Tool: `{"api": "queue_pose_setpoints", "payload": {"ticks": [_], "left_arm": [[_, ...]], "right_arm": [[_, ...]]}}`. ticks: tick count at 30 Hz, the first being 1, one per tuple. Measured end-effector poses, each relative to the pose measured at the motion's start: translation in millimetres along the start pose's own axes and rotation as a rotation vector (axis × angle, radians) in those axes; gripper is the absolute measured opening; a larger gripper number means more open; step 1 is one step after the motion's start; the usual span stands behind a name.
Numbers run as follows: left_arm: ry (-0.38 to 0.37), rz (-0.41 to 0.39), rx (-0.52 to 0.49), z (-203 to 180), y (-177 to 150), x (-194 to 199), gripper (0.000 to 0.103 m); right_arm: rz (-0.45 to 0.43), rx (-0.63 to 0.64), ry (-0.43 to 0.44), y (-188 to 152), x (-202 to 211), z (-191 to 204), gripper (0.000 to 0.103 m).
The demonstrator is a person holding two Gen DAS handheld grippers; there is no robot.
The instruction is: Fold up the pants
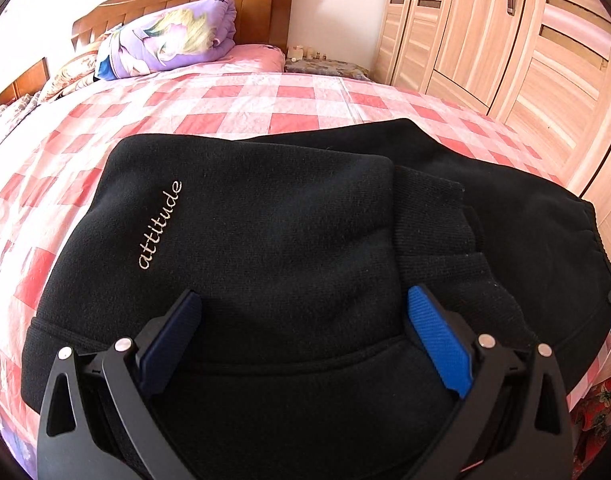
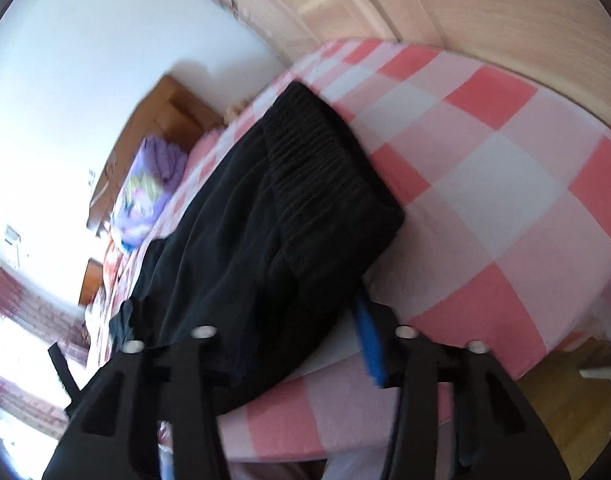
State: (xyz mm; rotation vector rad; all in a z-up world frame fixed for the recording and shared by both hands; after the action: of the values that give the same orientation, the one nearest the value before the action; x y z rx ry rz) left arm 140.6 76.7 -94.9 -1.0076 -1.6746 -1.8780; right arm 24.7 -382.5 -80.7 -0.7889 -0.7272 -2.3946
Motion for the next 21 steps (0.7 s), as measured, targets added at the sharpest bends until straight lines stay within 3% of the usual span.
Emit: {"api": "queue_pose_setpoints", "payload": {"ticks": [1, 5, 7, 9, 13, 15, 16, 18, 20, 21], "left_arm": [[0.0, -0.001, 0.001, 0, 0, 0, 0.102], [0.002, -0.01, 0.001, 0, 0, 1, 0.102], [0.002, -0.009, 0.001, 0, 0, 0, 0.102], [-0.001, -0.004, 0.0, 0, 1, 0, 0.102], [0.015, 0.028, 0.006, 0, 7, 9, 0.1], [0.052, -0.038, -0.011, -4, 15, 30, 0.094], [0.024, -0.086, -0.014, -8, 22, 45, 0.094], [-0.068, -0.111, -0.008, -16, 35, 61, 0.096], [-0.226, -0.087, 0.008, -24, 47, 61, 0.096], [-0.363, -0.045, 0.047, -26, 55, 53, 0.096]], "right_arm": [[0.021, 0.023, -0.024, 0, -1, 6, 0.082], [0.007, 0.111, -0.101, -2, -10, 20, 0.084], [-0.043, 0.094, -0.135, 1, -10, 17, 0.049], [-0.037, 0.054, -0.062, -1, -11, 9, 0.032], [-0.123, 0.004, 0.067, -8, 2, 1, 0.027], [-0.148, -0.008, 0.101, -6, 7, 5, 0.026], [-0.175, 0.02, 0.102, -5, 10, 14, 0.026], [-0.23, 0.112, 0.089, -4, 18, 41, 0.025], [-0.292, 0.261, 0.082, -8, 25, 88, 0.025], [-0.307, 0.315, 0.08, -11, 26, 106, 0.025]]}}
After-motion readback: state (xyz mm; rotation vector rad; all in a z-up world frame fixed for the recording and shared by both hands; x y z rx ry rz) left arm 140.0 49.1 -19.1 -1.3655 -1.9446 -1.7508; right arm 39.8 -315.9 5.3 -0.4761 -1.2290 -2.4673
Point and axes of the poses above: each gripper's, at about its wrist camera, not at the fingertips, and x roughly against the way its jaws point, z to its left, y to its top, the point moved 4 cm from there along -x, roughly the way its jaws point, and after that the axes turned 8 degrees about -x, right-handed, at the moved point
